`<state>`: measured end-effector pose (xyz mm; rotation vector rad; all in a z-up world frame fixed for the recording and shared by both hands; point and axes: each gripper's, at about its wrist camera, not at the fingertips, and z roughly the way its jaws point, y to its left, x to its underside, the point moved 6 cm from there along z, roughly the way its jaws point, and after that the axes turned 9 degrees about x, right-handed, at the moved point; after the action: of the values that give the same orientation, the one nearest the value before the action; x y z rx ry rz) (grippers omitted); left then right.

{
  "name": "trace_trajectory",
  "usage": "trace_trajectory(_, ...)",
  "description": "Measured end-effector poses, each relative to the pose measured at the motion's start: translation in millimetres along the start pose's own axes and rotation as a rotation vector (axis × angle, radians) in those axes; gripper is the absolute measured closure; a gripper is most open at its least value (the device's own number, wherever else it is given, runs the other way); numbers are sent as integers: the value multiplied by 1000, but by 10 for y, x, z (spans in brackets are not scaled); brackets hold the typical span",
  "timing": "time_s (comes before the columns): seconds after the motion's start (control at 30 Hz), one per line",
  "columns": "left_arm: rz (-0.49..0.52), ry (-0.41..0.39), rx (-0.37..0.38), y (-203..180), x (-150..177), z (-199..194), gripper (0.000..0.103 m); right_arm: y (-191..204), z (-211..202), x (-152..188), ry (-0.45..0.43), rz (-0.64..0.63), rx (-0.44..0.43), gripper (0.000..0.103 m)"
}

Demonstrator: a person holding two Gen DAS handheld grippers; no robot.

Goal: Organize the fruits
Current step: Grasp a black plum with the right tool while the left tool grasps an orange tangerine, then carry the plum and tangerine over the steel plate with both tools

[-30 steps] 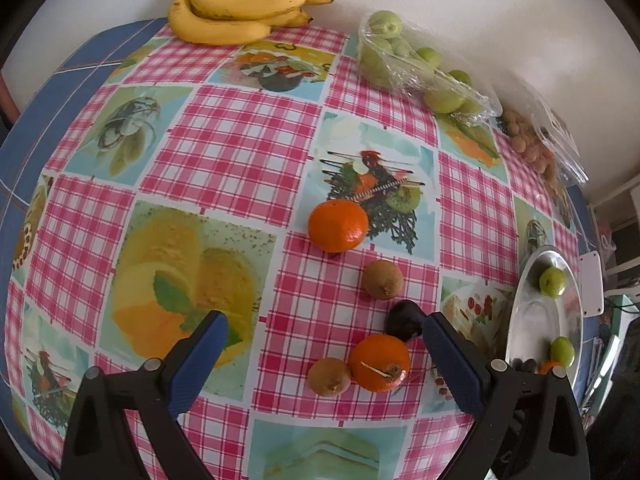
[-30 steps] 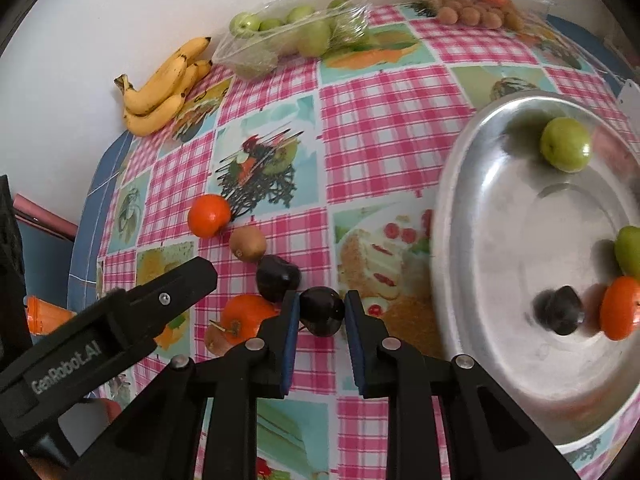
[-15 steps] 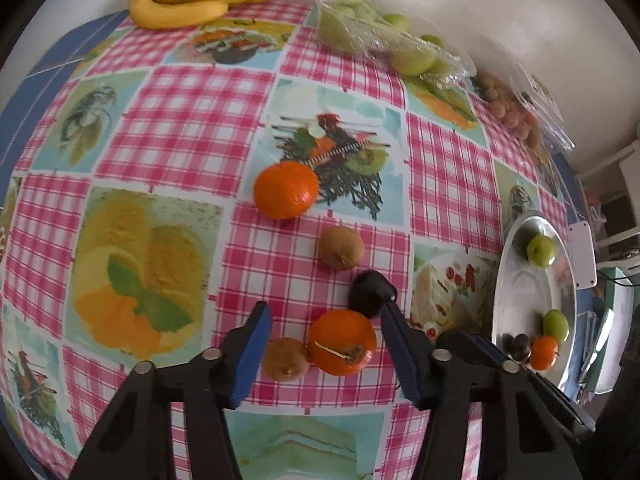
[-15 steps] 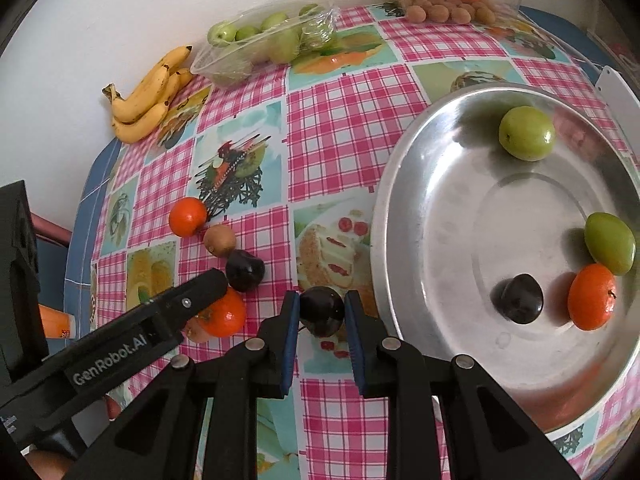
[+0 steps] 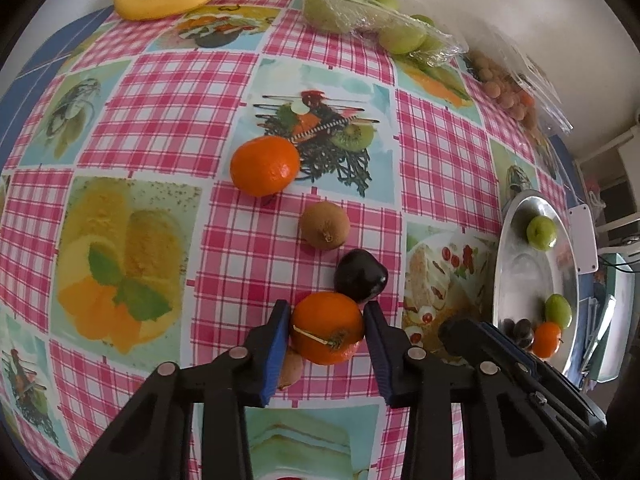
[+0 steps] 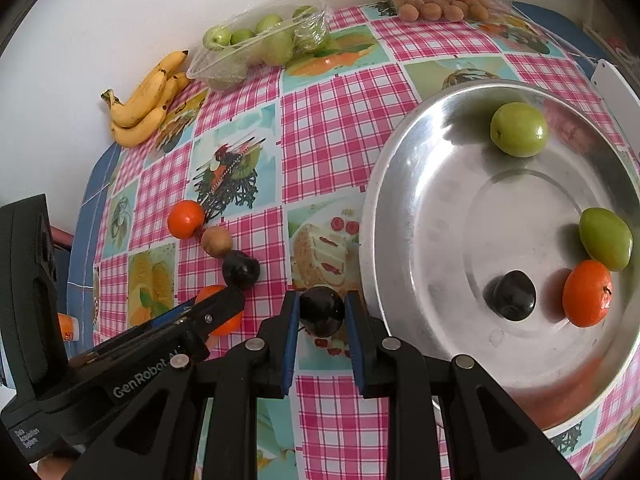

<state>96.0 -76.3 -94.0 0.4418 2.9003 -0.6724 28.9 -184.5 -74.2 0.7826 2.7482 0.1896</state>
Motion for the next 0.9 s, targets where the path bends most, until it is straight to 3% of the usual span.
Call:
trace_trajectory(0.5,32,-125,40,-168,-157,-388,63,32,-270,-75,-63,4,-33,79)
trace_trajectory(0.73,41,-130,50,-231,-119,-426,63,-55,-299,-89,-67,26,-32,79)
trace_trajectory(0.9,65,-122,63,-389,-94,-378,63,-354,-374,-153,-90,100,-9,79)
